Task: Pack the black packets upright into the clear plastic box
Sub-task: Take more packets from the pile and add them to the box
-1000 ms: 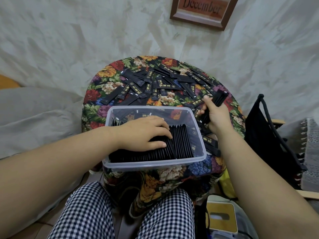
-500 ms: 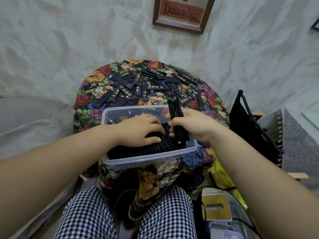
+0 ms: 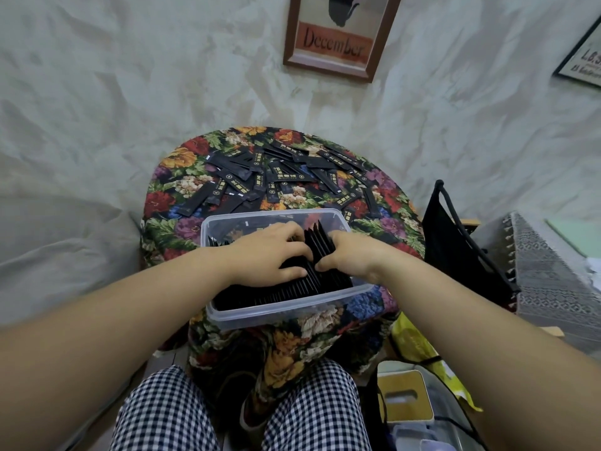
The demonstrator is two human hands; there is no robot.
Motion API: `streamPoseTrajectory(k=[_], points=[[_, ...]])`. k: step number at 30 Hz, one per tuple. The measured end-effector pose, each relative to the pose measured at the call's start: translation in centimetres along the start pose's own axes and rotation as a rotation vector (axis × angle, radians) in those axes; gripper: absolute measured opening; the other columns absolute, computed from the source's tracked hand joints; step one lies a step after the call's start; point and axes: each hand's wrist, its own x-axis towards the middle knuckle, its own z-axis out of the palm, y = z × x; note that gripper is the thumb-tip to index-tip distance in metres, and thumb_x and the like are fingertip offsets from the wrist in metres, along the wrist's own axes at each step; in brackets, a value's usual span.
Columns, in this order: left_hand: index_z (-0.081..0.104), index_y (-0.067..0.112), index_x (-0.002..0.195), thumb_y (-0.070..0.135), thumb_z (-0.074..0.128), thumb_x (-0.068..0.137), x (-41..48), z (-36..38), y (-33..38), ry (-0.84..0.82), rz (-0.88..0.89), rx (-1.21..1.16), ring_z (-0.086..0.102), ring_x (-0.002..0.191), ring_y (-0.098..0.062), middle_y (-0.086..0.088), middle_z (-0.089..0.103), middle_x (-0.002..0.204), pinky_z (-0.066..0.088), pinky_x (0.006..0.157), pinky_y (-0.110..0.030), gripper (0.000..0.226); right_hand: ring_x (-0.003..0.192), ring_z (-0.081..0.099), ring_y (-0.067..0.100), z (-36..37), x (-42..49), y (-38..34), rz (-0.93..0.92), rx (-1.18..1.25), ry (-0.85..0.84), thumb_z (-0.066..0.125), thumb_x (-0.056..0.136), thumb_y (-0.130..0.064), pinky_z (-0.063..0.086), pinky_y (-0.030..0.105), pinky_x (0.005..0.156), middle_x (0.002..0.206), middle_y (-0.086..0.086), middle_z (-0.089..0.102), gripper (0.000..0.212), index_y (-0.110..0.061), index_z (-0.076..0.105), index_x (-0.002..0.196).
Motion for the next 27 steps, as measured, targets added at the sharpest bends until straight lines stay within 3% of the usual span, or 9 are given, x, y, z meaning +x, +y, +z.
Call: streamPoseTrajectory(k=[8,14,17,20,23,24,27], points=[[0.044,0.025,0.131,0.047,0.047,0.093,0.1,-0.2,0.1,0.011,-0.017,0.023,0.027,0.127,-0.016,0.001,0.035,0.133,0.033,0.103,-0.033,0.044,0.100,0.061,0.024,-0.2,-0.5,0.0,-0.045,-0.090,0.017,0.068,0.084,-0.010,0.048,0.037,0.093,0.101,0.003,0.063,0.031,-0.019,0.054,0.110],[0.043,0.022,0.130,0.045,0.048,0.094,-0.3,-0.5,0.3,-0.007,-0.024,0.000,0.032,0.127,-0.016,0.002,0.036,0.136,0.032,0.104,-0.032,0.043,0.101,0.061,0.021,-0.2,-0.8,0.0,-0.082,-0.227,-0.008,0.064,0.089,-0.015,0.048,0.038,0.095,0.112,0.001,0.066,0.037,-0.021,0.058,0.124],[0.041,0.025,0.136,0.045,0.045,0.095,-0.7,-0.7,0.3,-0.031,-0.022,0.007,0.033,0.129,-0.014,0.005,0.031,0.141,0.031,0.106,-0.030,0.046,0.104,0.060,0.021,-0.3,-0.6,0.6,-0.107,-0.231,0.017,0.066,0.087,-0.016,0.048,0.039,0.095,0.117,0.000,0.064,0.047,-0.025,0.051,0.130],[0.035,0.027,0.142,0.046,0.042,0.096,-1.0,-0.8,0.2,-0.053,-0.019,0.029,0.029,0.133,-0.013,0.006,0.026,0.147,0.028,0.106,-0.026,0.050,0.103,0.060,0.024,-0.1,-0.4,0.8,-0.107,-0.314,0.061,0.067,0.087,-0.020,0.049,0.042,0.092,0.116,0.004,0.062,0.048,-0.017,0.045,0.129],[0.029,0.030,0.145,0.047,0.039,0.096,-1.2,-0.8,0.1,-0.080,-0.016,0.068,0.024,0.137,-0.013,0.006,0.022,0.151,0.025,0.108,-0.027,0.053,0.106,0.056,0.023,0.0,-0.4,0.7,-0.106,-0.424,0.069,0.062,0.091,-0.023,0.048,0.036,0.090,0.125,0.007,0.058,0.056,-0.014,0.037,0.140],[0.028,0.031,0.146,0.047,0.038,0.097,-1.2,-0.8,0.1,-0.086,-0.014,0.074,0.023,0.138,-0.013,0.006,0.021,0.151,0.025,0.109,-0.027,0.053,0.103,0.054,0.020,-0.1,-0.4,0.7,-0.113,-0.445,0.050,0.059,0.093,-0.023,0.046,0.032,0.087,0.124,0.004,0.059,0.058,-0.017,0.035,0.144],[0.025,0.039,0.146,0.048,0.034,0.097,-1.4,-0.6,0.1,-0.092,0.015,0.063,0.020,0.139,-0.015,0.005,0.018,0.152,0.023,0.110,-0.030,0.050,0.088,0.054,0.020,-0.3,-0.7,0.6,-0.086,-0.434,-0.008,0.052,0.097,-0.020,0.046,0.030,0.076,0.094,-0.007,0.060,0.044,-0.020,0.045,0.140]])
